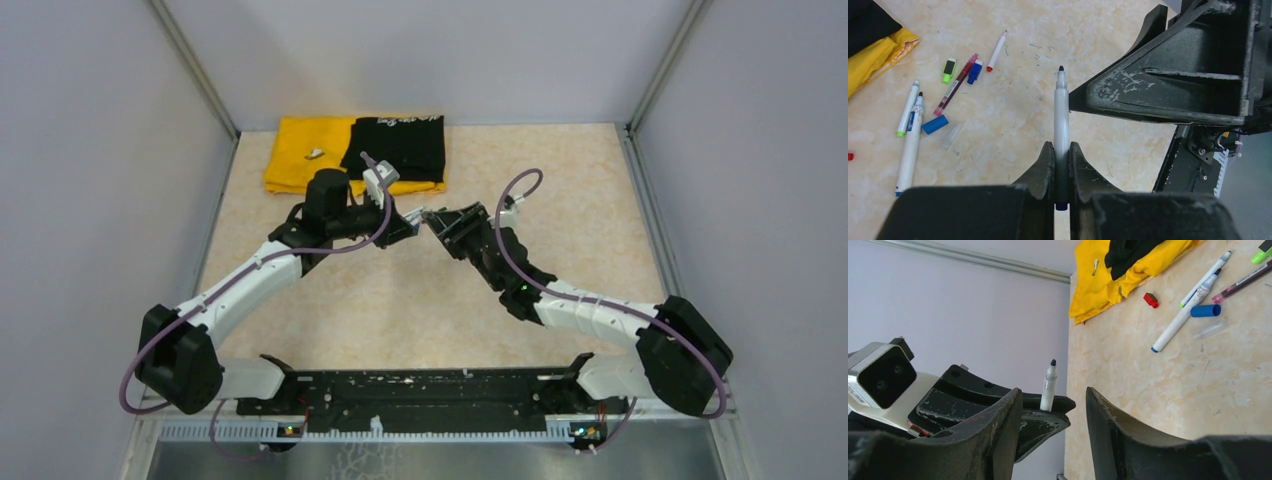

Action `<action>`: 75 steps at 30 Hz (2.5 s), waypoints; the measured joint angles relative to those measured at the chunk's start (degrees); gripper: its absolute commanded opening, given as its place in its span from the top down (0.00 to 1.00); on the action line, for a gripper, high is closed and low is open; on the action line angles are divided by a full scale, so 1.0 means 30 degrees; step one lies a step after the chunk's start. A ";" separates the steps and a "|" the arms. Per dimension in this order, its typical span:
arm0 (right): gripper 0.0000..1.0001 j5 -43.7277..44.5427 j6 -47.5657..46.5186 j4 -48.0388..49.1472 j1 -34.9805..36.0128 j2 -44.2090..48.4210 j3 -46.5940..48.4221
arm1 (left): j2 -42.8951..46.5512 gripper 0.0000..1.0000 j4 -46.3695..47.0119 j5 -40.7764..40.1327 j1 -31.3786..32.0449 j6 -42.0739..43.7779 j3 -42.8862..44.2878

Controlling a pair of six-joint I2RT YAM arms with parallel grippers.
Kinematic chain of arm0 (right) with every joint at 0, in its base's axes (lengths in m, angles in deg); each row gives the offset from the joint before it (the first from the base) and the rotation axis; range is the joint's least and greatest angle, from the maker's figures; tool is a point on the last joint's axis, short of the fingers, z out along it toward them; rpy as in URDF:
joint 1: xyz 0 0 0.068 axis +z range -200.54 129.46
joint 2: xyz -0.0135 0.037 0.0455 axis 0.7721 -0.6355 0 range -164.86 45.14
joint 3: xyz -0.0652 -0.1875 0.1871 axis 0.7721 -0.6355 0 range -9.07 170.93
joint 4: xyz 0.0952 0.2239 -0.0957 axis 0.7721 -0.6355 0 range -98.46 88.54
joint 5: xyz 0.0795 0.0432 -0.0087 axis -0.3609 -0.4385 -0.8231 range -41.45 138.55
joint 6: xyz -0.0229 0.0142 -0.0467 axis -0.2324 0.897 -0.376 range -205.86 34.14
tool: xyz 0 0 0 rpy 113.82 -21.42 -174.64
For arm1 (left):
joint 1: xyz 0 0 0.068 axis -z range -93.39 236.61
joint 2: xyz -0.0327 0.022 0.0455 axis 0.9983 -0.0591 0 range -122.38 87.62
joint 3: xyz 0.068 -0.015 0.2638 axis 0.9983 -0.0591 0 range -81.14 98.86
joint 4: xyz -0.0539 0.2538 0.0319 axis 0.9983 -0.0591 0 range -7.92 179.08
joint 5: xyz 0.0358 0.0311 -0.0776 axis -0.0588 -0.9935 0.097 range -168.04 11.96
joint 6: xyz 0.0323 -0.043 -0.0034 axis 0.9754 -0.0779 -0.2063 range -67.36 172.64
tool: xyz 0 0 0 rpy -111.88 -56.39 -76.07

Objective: Insert the pens into the pen caps
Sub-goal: Adjust the pen.

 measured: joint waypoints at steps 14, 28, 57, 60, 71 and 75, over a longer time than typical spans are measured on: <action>0.67 -0.0670 0.0189 0.1763 -0.0379 -0.1719 0.0248 | -0.0058 1.00 0.0000 0.0707 -0.0015 0.0182 0.0000; 1.00 -0.1027 -0.0204 0.2492 -0.0510 -0.2186 0.0605 | -0.0073 0.55 0.0058 0.0925 -0.0015 0.0321 0.0000; 1.00 -0.3038 -0.5559 0.0838 -0.0510 -0.2142 0.1508 | -0.0357 0.65 0.0066 0.1275 -0.0015 0.0321 0.0000; 1.00 -0.3169 -0.5566 0.0758 -0.0510 -0.2142 0.1734 | -0.0408 0.67 0.0066 0.1297 -0.0015 0.0328 0.0000; 1.00 -0.3286 -0.5719 0.0911 -0.0510 -0.2025 0.1996 | -0.0481 0.91 0.0058 0.1501 -0.0015 0.0350 0.0000; 0.86 -0.3293 -0.5872 0.0882 -0.0510 -0.2011 0.1989 | -0.0517 1.00 0.0058 0.1486 -0.0015 0.0350 0.0000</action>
